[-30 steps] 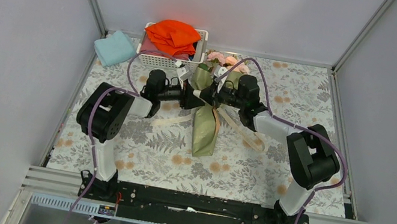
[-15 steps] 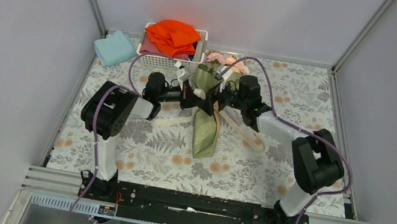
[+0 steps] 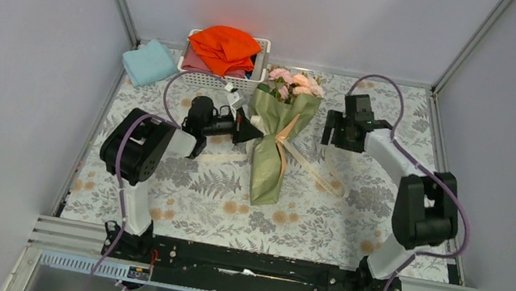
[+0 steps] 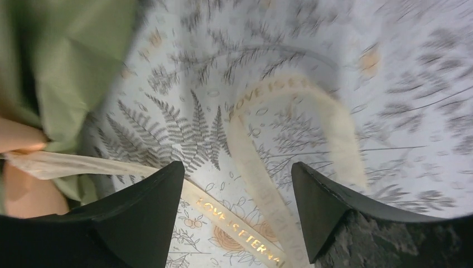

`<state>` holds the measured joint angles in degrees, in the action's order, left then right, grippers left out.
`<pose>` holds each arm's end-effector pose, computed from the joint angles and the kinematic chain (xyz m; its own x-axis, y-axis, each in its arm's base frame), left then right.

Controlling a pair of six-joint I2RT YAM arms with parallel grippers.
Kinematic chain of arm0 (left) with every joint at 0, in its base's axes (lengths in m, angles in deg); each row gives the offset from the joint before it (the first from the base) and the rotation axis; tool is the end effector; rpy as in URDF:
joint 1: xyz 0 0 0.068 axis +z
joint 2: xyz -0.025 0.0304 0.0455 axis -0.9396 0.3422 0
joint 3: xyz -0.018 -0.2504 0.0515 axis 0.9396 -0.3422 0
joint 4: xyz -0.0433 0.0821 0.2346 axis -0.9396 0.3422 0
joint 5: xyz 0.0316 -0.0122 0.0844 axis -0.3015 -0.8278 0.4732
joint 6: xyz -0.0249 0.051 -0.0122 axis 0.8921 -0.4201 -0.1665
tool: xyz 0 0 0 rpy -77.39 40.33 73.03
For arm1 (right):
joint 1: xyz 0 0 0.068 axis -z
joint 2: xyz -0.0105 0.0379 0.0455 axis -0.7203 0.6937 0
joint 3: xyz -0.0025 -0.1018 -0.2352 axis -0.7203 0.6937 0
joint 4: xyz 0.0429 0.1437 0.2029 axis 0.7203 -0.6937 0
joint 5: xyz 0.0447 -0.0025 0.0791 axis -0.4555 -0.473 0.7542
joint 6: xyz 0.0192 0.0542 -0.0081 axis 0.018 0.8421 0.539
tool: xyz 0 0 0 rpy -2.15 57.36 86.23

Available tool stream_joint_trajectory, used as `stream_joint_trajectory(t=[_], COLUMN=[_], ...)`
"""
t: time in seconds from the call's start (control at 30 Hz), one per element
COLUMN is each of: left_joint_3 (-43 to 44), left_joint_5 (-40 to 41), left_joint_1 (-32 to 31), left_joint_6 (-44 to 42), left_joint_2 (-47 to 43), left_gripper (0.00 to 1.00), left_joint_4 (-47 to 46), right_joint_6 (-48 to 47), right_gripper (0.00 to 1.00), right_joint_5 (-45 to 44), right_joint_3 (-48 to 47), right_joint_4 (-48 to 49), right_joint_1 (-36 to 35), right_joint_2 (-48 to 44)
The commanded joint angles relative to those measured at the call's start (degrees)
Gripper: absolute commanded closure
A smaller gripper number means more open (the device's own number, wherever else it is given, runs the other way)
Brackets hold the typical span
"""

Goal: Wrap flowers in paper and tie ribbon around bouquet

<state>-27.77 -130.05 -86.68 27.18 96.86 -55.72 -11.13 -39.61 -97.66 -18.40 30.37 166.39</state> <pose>0.3327 -0.1335 0.1500 -0.3505 -0.0634 -0.9344 0.8578 0.3788 -0.3475 0.3428 0.0927 0.2260 -0.7247 0.0456 -0.6876 -0.0409 0.9932 0.1089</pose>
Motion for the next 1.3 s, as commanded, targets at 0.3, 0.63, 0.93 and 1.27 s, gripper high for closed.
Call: stream_joint_trajectory(t=[0.3, 0.63, 0.93, 1.27], left_joint_3=[-3.3, -4.6, -7.8, -10.0], left_joint_5=[3.8, 4.9, 4.3, 4.9], left_joint_1=[-0.7, -0.8, -1.8, -2.5], left_joint_6=[-2.9, -9.3, -16.2, -19.9], left_joint_2=[-4.8, -4.6, -6.8, -9.2], left_gripper=[1.00, 1.00, 1.00, 1.00], left_joint_4=[-0.5, -2.8, -3.5, -2.1], right_joint_6=[2.8, -2.6, -10.6, -6.5], right_gripper=[0.47, 1.00, 1.00, 1.00], right_joint_5=[0.4, -8.2, -7.4, 9.3], right_joint_3=[-5.2, 1.0, -40.4, -68.5], right_joint_4=[0.8, 7.0, 8.3, 4.1], right_joint_1=[0.9, 9.6, -16.8, -30.1], right_joint_2=[18.4, -4.3, 11.8, 32.5])
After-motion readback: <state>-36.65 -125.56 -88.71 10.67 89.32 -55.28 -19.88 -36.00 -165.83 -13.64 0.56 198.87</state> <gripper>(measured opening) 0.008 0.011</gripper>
